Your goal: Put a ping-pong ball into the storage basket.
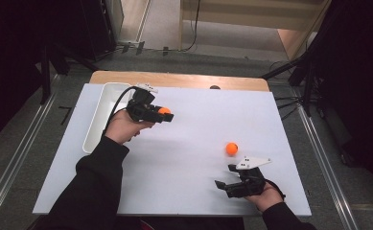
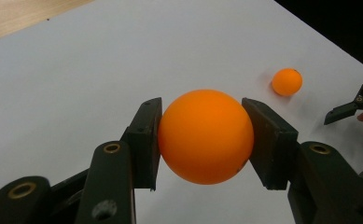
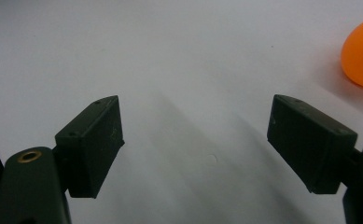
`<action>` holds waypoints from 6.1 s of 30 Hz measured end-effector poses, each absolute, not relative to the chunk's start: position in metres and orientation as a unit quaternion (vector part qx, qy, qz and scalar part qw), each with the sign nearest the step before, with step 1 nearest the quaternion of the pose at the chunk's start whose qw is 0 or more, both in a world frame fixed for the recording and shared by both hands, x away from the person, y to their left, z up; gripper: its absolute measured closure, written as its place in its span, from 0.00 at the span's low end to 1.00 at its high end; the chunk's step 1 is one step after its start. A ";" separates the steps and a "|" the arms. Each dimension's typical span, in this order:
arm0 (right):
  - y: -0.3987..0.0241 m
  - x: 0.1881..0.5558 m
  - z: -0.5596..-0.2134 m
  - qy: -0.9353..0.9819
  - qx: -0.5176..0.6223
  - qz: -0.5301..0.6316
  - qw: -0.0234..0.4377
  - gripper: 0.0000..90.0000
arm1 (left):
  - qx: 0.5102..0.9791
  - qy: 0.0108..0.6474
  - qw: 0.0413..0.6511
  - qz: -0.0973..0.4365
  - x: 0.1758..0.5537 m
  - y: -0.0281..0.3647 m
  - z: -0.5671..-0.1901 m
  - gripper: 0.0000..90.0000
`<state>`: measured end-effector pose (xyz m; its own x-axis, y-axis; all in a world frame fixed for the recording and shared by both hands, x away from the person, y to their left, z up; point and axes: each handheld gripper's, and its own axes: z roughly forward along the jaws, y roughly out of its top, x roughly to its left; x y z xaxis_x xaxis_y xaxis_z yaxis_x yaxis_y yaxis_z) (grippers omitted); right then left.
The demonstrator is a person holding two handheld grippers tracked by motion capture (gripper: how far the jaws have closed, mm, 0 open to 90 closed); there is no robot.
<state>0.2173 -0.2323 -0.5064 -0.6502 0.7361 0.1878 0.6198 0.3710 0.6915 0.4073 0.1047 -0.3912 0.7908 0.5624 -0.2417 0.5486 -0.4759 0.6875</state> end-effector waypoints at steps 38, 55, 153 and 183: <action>-0.232 0.218 -0.507 0.826 0.410 0.379 0.079 0.19 | 0.849 0.346 0.398 0.039 0.407 0.140 -0.359 0.56; -0.232 0.218 -0.507 0.827 0.410 0.378 0.077 0.19 | 0.831 0.389 0.389 0.084 0.413 0.161 -0.355 0.56; -0.231 0.217 -0.508 0.829 0.408 0.374 0.076 0.19 | 0.769 0.521 0.326 0.178 0.449 0.219 -0.402 0.56; -0.230 0.217 -0.508 0.830 0.407 0.373 0.077 0.19 | 0.761 0.545 0.314 0.160 0.454 0.222 -0.415 0.55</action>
